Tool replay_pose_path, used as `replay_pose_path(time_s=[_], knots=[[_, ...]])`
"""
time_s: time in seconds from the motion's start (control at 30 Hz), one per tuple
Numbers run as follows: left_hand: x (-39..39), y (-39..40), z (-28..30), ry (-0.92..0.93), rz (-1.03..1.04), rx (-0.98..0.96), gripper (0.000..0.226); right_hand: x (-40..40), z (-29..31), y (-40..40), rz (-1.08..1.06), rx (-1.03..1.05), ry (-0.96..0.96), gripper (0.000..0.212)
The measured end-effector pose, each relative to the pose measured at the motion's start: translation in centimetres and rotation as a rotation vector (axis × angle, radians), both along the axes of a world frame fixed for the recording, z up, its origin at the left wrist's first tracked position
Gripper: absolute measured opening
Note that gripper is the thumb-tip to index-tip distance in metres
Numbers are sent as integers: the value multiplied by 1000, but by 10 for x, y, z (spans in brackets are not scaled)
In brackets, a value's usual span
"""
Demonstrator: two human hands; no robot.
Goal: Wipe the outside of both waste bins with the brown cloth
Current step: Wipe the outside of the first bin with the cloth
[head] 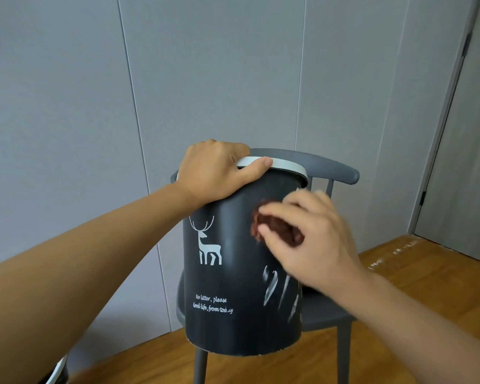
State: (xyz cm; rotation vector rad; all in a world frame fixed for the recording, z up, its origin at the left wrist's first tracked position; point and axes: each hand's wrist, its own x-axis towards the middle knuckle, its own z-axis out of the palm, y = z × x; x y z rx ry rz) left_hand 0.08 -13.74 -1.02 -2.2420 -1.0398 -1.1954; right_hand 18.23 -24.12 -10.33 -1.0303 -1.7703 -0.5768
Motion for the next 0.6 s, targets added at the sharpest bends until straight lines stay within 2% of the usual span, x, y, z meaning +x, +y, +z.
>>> replay_pose_path(time_s=[0.07, 0.13, 0.23, 0.3, 0.33, 0.47, 0.53, 0.6], knots=[[0, 2, 1, -7, -26, -8, 65, -1, 12, 10, -79, 15, 94, 32], [0, 4, 1, -15, -42, -21, 59, -4, 6, 7, -72, 12, 76, 34], [-3, 6, 0, -9, -42, -11, 65, -3, -20, -14, 95, -31, -200, 33], [-3, 4, 0, -5, -38, 9, 65, 5, -19, -15, 129, -38, -299, 29], [-2, 3, 0, -2, -33, 8, 65, 7, -12, -10, 114, -24, -263, 28], [4, 2, 1, 20, -26, 9, 67, 6, 21, 19, -70, 28, 102, 32], [3, 4, 2, 27, -12, 3, 69, 2, 14, 17, -69, 18, 115, 31], [1, 7, 2, 14, -1, -19, 68, -3, -7, 1, 30, -15, -3, 28]])
